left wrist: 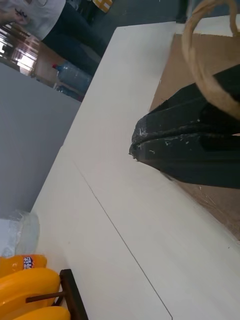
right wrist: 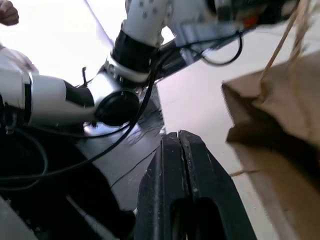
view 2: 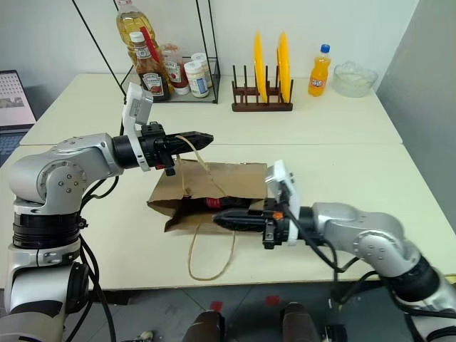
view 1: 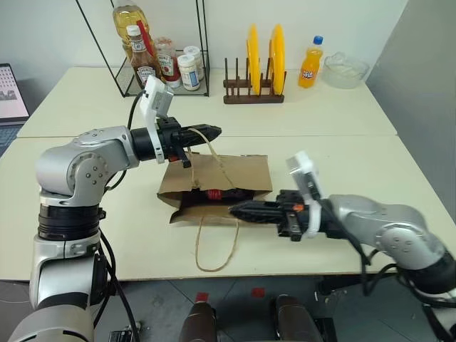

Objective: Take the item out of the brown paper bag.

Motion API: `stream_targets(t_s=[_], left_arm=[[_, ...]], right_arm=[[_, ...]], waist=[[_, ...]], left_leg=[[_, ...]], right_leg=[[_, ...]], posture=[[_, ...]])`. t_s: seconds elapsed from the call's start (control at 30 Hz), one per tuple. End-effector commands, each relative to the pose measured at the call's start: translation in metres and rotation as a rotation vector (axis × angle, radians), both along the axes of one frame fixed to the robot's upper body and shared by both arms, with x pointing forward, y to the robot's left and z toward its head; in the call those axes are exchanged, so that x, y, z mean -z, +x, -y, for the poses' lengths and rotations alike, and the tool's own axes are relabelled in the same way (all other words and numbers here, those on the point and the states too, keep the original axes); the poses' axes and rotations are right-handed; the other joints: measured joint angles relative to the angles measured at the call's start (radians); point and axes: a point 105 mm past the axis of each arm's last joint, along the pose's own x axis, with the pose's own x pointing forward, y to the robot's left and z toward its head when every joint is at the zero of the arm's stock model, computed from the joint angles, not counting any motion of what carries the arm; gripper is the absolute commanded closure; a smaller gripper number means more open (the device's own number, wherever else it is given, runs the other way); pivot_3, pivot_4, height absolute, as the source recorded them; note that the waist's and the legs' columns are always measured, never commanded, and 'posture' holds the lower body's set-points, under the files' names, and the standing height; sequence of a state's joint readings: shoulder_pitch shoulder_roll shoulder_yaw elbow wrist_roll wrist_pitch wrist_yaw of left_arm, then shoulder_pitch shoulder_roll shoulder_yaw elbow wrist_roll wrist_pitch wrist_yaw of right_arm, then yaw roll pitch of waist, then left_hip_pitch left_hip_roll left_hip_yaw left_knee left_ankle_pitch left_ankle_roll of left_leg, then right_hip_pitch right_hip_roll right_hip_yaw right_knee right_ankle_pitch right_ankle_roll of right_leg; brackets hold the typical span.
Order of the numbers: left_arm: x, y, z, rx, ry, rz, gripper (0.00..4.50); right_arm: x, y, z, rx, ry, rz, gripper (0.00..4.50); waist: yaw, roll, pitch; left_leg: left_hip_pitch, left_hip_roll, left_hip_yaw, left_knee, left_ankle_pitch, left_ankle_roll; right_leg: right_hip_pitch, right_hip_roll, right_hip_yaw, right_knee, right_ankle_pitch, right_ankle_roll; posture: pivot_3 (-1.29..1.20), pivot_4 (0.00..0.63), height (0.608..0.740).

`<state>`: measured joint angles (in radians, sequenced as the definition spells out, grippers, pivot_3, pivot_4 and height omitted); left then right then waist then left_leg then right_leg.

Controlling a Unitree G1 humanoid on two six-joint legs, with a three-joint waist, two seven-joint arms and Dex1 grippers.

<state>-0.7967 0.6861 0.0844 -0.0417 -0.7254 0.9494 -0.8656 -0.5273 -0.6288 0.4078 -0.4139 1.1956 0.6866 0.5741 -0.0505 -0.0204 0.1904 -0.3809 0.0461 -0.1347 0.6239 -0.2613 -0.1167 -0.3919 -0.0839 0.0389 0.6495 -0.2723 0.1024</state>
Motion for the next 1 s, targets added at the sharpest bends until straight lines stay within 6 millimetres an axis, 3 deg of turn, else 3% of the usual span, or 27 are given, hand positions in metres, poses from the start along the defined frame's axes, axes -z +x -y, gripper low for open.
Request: stream_targets(t_s=[0.03, 0.27, 0.6, 0.7, 0.87, 1.0], left_arm=[[-0.017, -0.004, -0.002, 0.004, 0.003, 0.07, 4.5], [-0.016, -0.007, -0.003, -0.007, 0.007, 0.071, 4.5], [-0.014, -0.009, -0.005, -0.025, -0.004, 0.076, 4.5], [-0.015, -0.009, -0.003, -0.023, -0.01, 0.082, 4.5], [-0.014, -0.01, -0.003, -0.021, -0.011, 0.084, 4.5], [-0.014, -0.01, -0.003, -0.023, -0.018, 0.085, 4.5]], right_arm=[[-0.004, 0.008, -0.018, -0.053, 0.028, 0.049, 4.47], [-0.005, 0.018, -0.047, -0.095, 0.072, 0.064, 4.47], [-0.004, 0.026, -0.052, -0.051, 0.068, 0.075, 4.47], [0.006, 0.04, -0.052, 0.034, 0.008, 0.182, 4.47], [0.024, 0.062, -0.03, 0.184, -0.192, 0.513, 4.47], [0.027, 0.066, -0.014, 0.21, -0.282, 0.751, 4.47]], waist=[[-0.003, 0.0, 0.0], [-0.007, 0.001, 0.0], [-0.007, 0.001, 0.0], [-0.007, 0.001, 0.0], [-0.006, 0.001, 0.0], [-0.007, 0.001, 0.0]], left_leg=[[0.0, 0.0, 0.0, 0.0, 0.0, 0.0], [0.0, 0.0, 0.0, 0.0, 0.0, 0.0], [0.0, 0.0, 0.0, 0.0, 0.002, -0.004], [-0.001, 0.0, 0.0, 0.0, 0.002, -0.003], [-0.003, 0.0, 0.001, 0.001, 0.002, -0.004], [-0.003, 0.0, 0.002, 0.001, 0.002, -0.004]], right_leg=[[0.0, 0.0, 0.0, 0.0, 0.0, 0.0], [-0.002, 0.0, 0.0, 0.002, 0.0, 0.0], [-0.004, 0.0, 0.001, 0.008, 0.0, 0.0], [-0.006, 0.0, 0.001, 0.01, 0.0, 0.0], [-0.008, 0.0, 0.002, 0.01, 0.0, 0.0], [-0.01, 0.0, 0.002, 0.011, 0.0, 0.0]], posture=[[0.0, 0.15, 0.74], [0.0, 0.15, 0.74], [0.0, 0.15, 0.74], [0.0, 0.15, 0.74], [0.0, 0.15, 0.74], [0.0, 0.15, 0.74]])
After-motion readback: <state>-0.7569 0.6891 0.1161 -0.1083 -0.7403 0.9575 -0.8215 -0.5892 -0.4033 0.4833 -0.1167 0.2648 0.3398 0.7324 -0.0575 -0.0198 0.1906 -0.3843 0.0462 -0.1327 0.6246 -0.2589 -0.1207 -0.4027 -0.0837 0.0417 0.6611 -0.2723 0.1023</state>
